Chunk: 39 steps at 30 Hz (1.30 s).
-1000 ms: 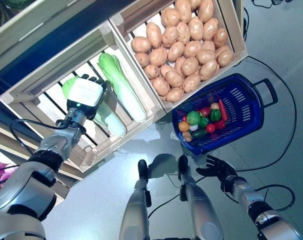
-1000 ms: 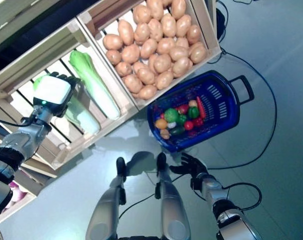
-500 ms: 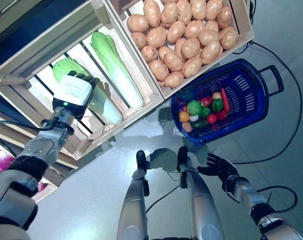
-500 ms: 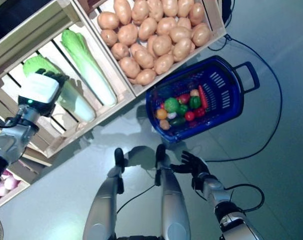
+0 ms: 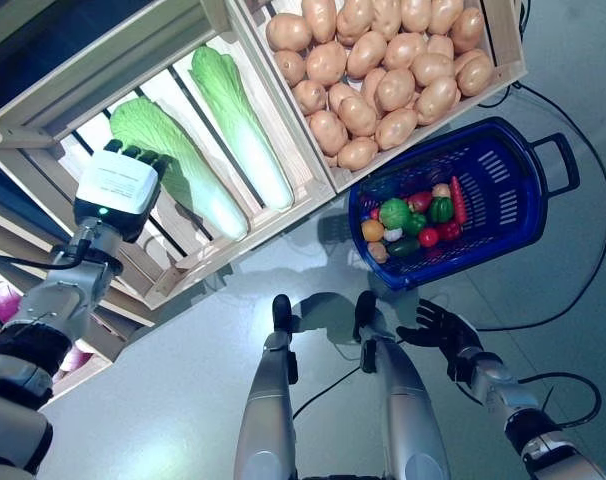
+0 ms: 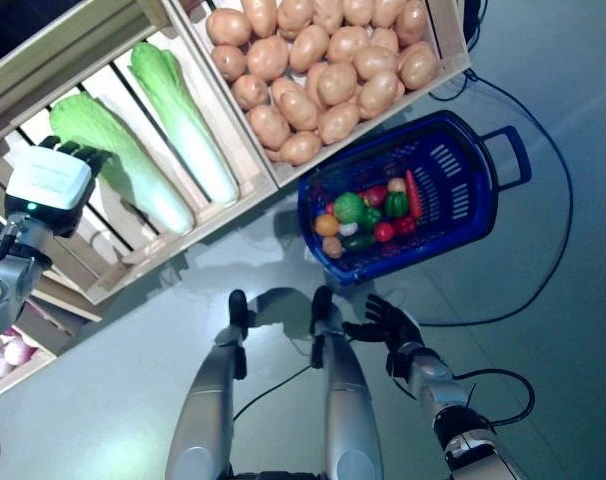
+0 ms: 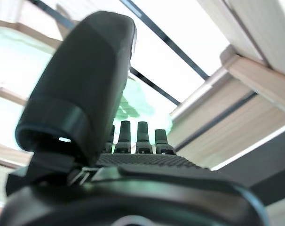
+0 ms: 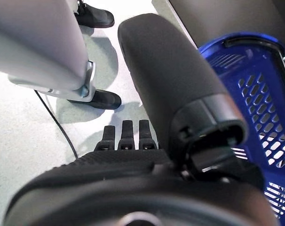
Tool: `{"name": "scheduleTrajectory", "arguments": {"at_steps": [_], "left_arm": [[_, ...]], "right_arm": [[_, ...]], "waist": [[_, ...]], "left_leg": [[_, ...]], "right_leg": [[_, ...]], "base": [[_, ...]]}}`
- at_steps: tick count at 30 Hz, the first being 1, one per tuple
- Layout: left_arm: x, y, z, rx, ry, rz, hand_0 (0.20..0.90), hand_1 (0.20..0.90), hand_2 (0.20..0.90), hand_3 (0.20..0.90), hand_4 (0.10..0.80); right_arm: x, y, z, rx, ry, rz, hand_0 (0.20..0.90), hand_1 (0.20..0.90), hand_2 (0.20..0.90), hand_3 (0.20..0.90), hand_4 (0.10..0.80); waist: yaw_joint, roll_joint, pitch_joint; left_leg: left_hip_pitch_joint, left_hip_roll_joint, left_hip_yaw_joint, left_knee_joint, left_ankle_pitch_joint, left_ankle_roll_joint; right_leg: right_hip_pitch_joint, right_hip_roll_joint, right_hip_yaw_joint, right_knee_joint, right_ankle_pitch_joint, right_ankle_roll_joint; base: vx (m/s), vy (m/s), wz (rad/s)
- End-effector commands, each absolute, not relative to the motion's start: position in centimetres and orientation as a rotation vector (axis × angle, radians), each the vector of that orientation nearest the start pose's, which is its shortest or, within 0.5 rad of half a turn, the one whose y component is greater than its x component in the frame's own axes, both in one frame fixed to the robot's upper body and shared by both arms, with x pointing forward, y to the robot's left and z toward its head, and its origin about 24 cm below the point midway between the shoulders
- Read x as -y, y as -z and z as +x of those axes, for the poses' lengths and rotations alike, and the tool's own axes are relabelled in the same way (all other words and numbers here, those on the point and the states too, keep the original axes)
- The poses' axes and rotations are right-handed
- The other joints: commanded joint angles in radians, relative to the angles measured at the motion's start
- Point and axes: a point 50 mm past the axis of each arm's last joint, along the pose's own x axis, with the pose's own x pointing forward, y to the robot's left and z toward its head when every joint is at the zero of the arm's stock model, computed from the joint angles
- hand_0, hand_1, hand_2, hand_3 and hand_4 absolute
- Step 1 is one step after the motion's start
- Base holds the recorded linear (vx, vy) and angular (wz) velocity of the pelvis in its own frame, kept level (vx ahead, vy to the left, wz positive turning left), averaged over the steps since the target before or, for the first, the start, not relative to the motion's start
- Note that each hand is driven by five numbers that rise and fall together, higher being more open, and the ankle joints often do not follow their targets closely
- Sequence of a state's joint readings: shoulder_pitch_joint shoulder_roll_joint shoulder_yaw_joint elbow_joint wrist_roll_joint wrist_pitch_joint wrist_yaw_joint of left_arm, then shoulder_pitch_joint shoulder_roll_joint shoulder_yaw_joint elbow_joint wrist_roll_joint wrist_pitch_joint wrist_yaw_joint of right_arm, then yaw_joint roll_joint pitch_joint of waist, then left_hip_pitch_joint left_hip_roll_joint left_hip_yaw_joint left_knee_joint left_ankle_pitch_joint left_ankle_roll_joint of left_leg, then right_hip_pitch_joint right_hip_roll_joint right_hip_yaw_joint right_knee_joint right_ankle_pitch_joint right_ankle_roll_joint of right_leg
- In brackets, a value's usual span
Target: Put vegetables into the basket
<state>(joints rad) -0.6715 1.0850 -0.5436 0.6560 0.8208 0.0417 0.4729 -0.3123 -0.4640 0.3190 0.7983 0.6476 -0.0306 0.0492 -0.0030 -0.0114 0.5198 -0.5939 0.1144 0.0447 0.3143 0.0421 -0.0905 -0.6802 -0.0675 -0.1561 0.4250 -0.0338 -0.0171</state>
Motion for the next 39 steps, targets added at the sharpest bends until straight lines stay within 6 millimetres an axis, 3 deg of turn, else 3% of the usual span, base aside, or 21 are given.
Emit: {"name": "scheduleTrajectory", "arguments": {"at_steps": [1,7,16,28,39], "left_arm": [[-35.7,-25.0,31.9,0.334,-0.699,2.092,0.9,0.9,0.9,0.9,0.8],[-36.0,-25.5,31.8,0.405,-0.777,2.103,0.9,0.9,0.9,0.9,0.8],[-35.8,-26.8,31.9,0.48,-0.871,2.049,0.9,0.9,0.9,0.9,0.8],[-33.7,-28.5,33.1,0.587,-0.829,2.074,0.9,0.9,0.9,0.9,0.8],[-31.5,-29.4,33.4,0.816,-0.799,2.059,0.9,0.9,0.9,0.9,0.8]], "right_arm": [[25.2,3.0,26.9,-0.426,0.079,0.079,0.9,0.9,0.9,0.9,0.8],[24.2,2.7,27.0,-0.406,0.057,0.085,0.9,0.9,0.9,0.9,0.8],[23.9,2.4,26.9,-0.392,0.045,0.085,0.9,0.9,0.9,0.9,0.8],[23.8,1.4,27.4,-0.353,0.051,0.088,0.9,0.9,0.9,0.9,0.8],[23.6,1.4,27.3,-0.334,0.065,0.106,0.9,0.9,0.9,0.9,0.8]], "waist": [[-0.011,-0.025,0.0],[-0.021,-0.051,0.0],[-0.026,-0.06,0.0],[-0.037,-0.064,0.0],[-0.047,-0.057,0.0]], "left_leg": [[-0.097,-0.004,-0.005,0.108,-0.024,-0.003],[-0.129,0.004,-0.007,0.118,-0.019,-0.004],[-0.162,0.008,-0.01,0.117,-0.015,-0.001],[-0.194,0.003,-0.014,0.108,-0.007,-0.002],[-0.184,-0.001,-0.005,0.101,-0.009,-0.004]], "right_leg": [[0.093,-0.001,0.006,0.037,-0.109,0.035],[0.057,0.001,0.005,0.053,-0.101,0.036],[0.005,-0.008,0.005,0.072,-0.098,0.038],[-0.047,-0.019,0.01,0.087,-0.087,0.047],[-0.044,-0.025,0.017,0.074,-0.075,0.052]], "base": [[0.0,0.0,0.0],[0.003,-0.001,0.0],[-0.003,0.008,-0.01],[-0.002,0.006,0.0],[0.0,0.0,0.0]]}}
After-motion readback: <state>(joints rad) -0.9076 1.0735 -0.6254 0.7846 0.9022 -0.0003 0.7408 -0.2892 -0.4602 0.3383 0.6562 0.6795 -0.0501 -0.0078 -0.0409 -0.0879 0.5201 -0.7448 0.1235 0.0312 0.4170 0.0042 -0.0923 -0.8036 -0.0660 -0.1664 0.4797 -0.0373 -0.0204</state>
